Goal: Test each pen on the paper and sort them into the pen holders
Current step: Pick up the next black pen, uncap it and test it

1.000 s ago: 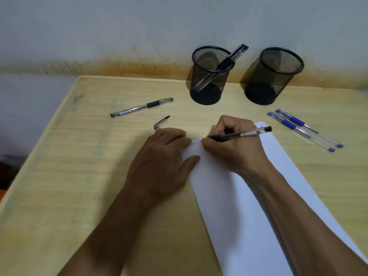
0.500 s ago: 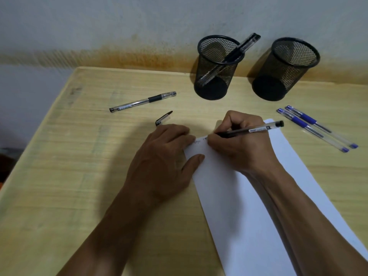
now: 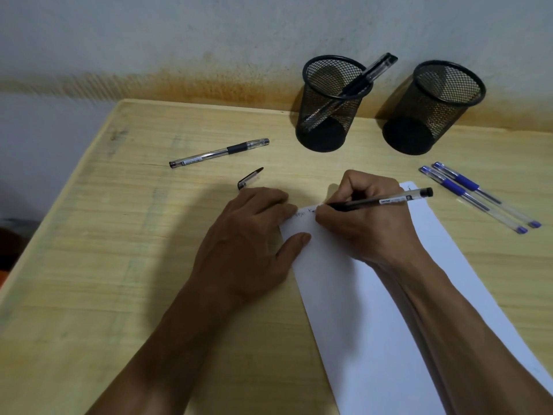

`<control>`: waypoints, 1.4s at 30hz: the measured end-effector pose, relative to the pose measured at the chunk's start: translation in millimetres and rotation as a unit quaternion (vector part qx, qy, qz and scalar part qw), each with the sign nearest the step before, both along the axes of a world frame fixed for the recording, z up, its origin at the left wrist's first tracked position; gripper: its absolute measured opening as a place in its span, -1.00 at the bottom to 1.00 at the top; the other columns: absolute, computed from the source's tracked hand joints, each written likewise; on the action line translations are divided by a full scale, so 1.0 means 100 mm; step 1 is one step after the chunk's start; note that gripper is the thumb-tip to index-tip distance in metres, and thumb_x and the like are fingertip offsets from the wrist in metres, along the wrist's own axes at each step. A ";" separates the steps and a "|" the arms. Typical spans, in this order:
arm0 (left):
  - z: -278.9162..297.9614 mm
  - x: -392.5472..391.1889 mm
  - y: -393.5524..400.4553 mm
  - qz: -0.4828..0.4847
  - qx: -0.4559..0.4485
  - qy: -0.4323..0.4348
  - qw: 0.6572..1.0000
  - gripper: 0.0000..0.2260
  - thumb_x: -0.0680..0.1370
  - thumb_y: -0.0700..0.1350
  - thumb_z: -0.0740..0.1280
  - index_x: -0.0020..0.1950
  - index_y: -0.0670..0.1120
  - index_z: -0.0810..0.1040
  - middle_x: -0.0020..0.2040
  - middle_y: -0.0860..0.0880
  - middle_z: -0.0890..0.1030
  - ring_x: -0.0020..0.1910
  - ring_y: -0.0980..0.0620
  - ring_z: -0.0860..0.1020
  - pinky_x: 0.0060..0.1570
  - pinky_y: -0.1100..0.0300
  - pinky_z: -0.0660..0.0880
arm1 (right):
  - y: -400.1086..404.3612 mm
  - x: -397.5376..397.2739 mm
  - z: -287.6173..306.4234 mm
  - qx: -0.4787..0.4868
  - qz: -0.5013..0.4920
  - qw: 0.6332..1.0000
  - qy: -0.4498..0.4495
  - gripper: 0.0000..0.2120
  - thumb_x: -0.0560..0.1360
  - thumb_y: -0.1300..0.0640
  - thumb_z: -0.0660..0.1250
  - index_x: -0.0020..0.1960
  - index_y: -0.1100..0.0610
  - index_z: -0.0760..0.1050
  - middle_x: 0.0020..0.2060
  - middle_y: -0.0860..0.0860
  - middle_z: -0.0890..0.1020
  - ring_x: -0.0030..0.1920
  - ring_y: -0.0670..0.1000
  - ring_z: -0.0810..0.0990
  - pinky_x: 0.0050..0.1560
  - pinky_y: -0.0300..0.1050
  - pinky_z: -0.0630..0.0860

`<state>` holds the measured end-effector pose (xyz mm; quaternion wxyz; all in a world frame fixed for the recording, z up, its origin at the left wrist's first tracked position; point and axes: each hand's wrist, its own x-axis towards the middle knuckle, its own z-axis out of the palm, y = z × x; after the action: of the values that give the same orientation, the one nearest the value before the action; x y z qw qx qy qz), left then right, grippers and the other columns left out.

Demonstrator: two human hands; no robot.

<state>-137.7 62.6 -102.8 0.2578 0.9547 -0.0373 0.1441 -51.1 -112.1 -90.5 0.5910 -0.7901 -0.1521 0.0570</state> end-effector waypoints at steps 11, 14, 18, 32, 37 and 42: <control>0.01 0.00 0.00 0.002 0.001 0.000 1.000 -0.58 0.49 0.13 0.35 0.20 -0.13 0.63 0.20 -0.08 0.61 0.23 -0.04 0.52 0.19 -0.05 0.51 | 0.00 -0.02 0.07 -0.009 0.001 1.000 -0.001 -0.79 0.31 0.39 0.49 -0.34 0.32 0.46 -0.38 0.36 0.55 -0.38 0.06 0.45 -0.35 -0.05 0.38; 0.01 0.00 0.00 0.005 -0.004 0.002 1.000 -0.58 0.48 0.13 0.36 0.20 -0.12 0.63 0.20 -0.06 0.61 0.23 -0.04 0.52 0.18 -0.04 0.51 | -0.01 -0.02 0.08 -0.014 -0.008 1.000 -0.003 -0.80 0.32 0.42 0.47 -0.34 0.32 0.46 -0.38 0.35 0.56 -0.38 0.06 0.45 -0.35 -0.06 0.38; 0.01 0.00 0.00 0.004 -0.001 0.006 1.000 -0.57 0.49 0.14 0.35 0.21 -0.12 0.62 0.21 -0.06 0.61 0.24 -0.03 0.51 0.20 -0.03 0.50 | 0.00 -0.02 0.08 -0.019 -0.010 1.000 -0.003 -0.79 0.33 0.43 0.47 -0.35 0.31 0.45 -0.43 0.29 0.53 -0.40 0.00 0.43 -0.38 -0.10 0.37; 0.02 -0.01 -0.01 0.004 -0.001 0.014 1.000 -0.54 0.49 0.17 0.31 0.22 -0.12 0.62 0.22 -0.06 0.61 0.23 -0.03 0.52 0.21 -0.03 0.51 | -0.03 -0.03 0.06 0.001 -0.010 1.000 -0.009 -0.81 0.31 0.40 0.47 -0.34 0.31 0.45 -0.40 0.34 0.54 -0.41 0.05 0.43 -0.38 -0.07 0.36; 0.02 0.00 -0.01 0.004 0.002 0.018 1.000 -0.53 0.49 0.19 0.28 0.22 -0.11 0.62 0.22 -0.07 0.61 0.23 -0.03 0.52 0.20 -0.03 0.52 | -0.05 -0.03 0.04 0.005 -0.019 1.000 -0.010 -0.82 0.32 0.38 0.47 -0.33 0.31 0.46 -0.42 0.25 0.54 -0.41 0.03 0.45 -0.37 -0.05 0.39; 0.02 0.00 0.00 0.004 0.004 0.020 1.000 -0.52 0.50 0.20 0.27 0.23 -0.11 0.61 0.22 -0.06 0.61 0.23 -0.02 0.52 0.21 -0.02 0.51 | -0.04 -0.04 0.07 -0.002 -0.017 1.000 -0.012 -0.80 0.35 0.43 0.48 -0.32 0.33 0.46 -0.42 0.24 0.54 -0.40 0.03 0.45 -0.38 -0.07 0.40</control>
<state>-137.8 62.2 -101.0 0.2542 0.9585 -0.0290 0.1256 -54.9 -116.5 -84.0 0.5888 -0.7942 -0.1457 0.0379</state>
